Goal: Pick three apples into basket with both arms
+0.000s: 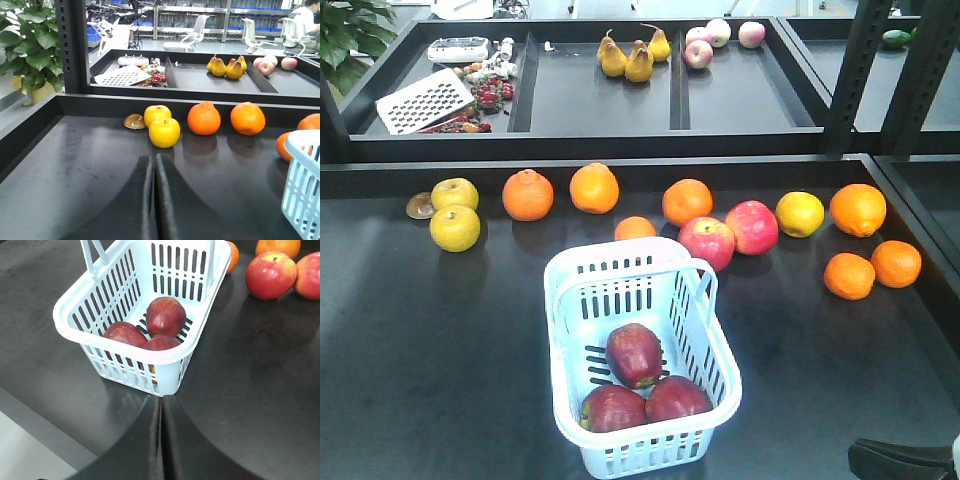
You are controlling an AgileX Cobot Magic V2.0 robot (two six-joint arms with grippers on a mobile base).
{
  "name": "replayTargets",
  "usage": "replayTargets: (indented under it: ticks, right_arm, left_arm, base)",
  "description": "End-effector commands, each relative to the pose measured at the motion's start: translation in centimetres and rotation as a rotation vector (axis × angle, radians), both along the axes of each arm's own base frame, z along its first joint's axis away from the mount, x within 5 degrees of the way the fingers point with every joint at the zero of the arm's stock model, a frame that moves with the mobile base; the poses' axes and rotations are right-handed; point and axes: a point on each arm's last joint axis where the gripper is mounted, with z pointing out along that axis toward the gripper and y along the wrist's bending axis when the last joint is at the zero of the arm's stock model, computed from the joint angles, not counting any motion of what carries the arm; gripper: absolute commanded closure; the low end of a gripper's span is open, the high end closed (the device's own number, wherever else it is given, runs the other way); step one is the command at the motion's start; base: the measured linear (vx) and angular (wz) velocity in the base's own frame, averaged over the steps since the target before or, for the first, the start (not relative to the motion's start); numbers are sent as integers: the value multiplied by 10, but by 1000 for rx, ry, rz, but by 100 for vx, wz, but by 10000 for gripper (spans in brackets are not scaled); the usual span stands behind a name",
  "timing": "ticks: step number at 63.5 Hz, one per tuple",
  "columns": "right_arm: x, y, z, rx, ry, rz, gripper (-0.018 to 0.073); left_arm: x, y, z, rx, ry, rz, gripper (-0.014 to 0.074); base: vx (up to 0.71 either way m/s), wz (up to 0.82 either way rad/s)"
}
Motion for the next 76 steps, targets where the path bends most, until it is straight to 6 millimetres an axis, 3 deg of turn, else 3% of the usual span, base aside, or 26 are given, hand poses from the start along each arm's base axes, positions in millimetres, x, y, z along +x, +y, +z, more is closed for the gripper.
replayTargets:
  ticks: [1, 56, 65, 76]
  right_arm:
    - [4, 1, 14, 36, -78, -5, 564]
    - [4, 1, 14, 36, -78, -5, 564]
    - [4, 1, 1, 31, -88, -5, 564]
    - [5, -1, -30, 93, -110, -45, 564]
  left_arm:
    - [-1, -1, 5, -4, -85, -7, 603]
    - [0, -1, 4, -4, -80, -6, 603]
    - [0, -1, 4, -5, -77, -6, 603]
    - [0, -1, 4, -4, -76, -6, 603]
  base:
    - [0, 0]
    - [0, 0]
    - [0, 0]
    - [0, 0]
